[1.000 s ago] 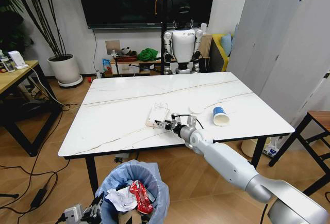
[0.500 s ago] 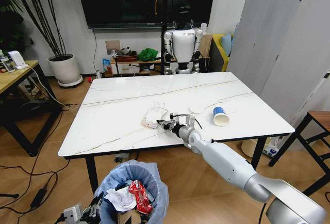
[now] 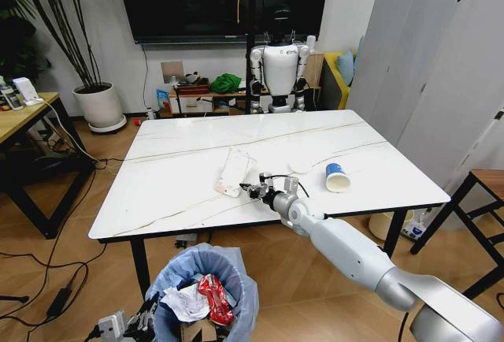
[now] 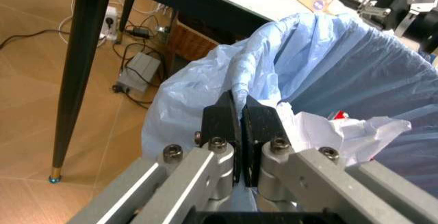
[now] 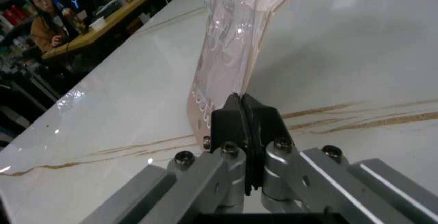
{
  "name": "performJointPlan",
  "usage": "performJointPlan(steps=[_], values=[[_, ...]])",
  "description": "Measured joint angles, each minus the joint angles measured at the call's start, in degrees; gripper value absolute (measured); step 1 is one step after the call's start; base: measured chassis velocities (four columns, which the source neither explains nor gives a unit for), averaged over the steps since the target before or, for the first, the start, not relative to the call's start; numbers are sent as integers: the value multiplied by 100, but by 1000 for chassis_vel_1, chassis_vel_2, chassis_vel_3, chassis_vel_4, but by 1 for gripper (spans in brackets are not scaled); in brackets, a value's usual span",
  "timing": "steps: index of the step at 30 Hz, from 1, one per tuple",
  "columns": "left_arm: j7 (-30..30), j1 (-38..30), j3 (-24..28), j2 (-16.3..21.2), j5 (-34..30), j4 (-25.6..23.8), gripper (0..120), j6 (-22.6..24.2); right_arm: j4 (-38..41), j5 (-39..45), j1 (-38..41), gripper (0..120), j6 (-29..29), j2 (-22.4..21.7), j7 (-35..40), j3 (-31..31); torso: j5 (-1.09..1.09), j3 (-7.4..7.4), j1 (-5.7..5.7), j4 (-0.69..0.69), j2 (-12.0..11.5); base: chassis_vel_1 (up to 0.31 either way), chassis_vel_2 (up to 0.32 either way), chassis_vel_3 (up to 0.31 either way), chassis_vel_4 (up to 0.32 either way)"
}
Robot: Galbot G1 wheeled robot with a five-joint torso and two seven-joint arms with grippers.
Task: Pick up the trash bin and place the trash from the table into it.
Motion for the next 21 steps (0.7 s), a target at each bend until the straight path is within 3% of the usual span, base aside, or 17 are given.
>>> performJointPlan(steps=[6,21], values=[[-1,-52,46,5,2,18,0,0,321,97,4,0,0,-146,-1,-3,0,0,0,-1,0,0,0,0,0],[-14,-113,69,15,-27,72,0,0,158,115,299,0,81,-46,-117,-109,-1,0,-1,0,0,0,0,0,0]])
